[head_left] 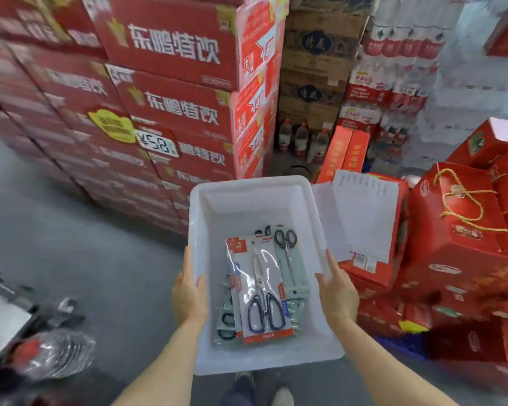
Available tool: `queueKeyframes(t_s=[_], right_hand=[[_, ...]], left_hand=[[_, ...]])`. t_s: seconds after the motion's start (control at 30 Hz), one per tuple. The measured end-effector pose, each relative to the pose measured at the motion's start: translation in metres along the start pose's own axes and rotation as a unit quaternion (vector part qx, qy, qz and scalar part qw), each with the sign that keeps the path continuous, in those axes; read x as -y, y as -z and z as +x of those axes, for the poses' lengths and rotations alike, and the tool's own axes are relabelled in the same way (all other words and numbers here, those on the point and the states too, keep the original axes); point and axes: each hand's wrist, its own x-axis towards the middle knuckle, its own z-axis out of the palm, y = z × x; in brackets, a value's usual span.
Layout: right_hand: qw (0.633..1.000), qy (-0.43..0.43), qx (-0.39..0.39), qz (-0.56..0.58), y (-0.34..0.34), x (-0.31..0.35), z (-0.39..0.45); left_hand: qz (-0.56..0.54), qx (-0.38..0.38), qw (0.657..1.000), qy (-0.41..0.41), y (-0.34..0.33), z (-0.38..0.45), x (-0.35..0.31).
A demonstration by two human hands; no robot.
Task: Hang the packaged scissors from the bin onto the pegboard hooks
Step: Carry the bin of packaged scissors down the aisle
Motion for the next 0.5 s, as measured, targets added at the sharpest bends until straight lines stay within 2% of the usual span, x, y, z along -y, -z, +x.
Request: queueKeyframes(t_s=[0.23, 0.5], right_hand=[[0.993, 0.081, 0.083, -0.013, -0.045, 0.066, -0.033], [0.968, 0.208, 0.138, 0.006, -0.100, 0.195, -0.029]], left_hand=[[0.059, -0.071, 0.989, 0.115, 0.069, -0.015, 0.069], [0.056, -0.189, 0.967, 0.161, 0.154, 0.030, 0.115]])
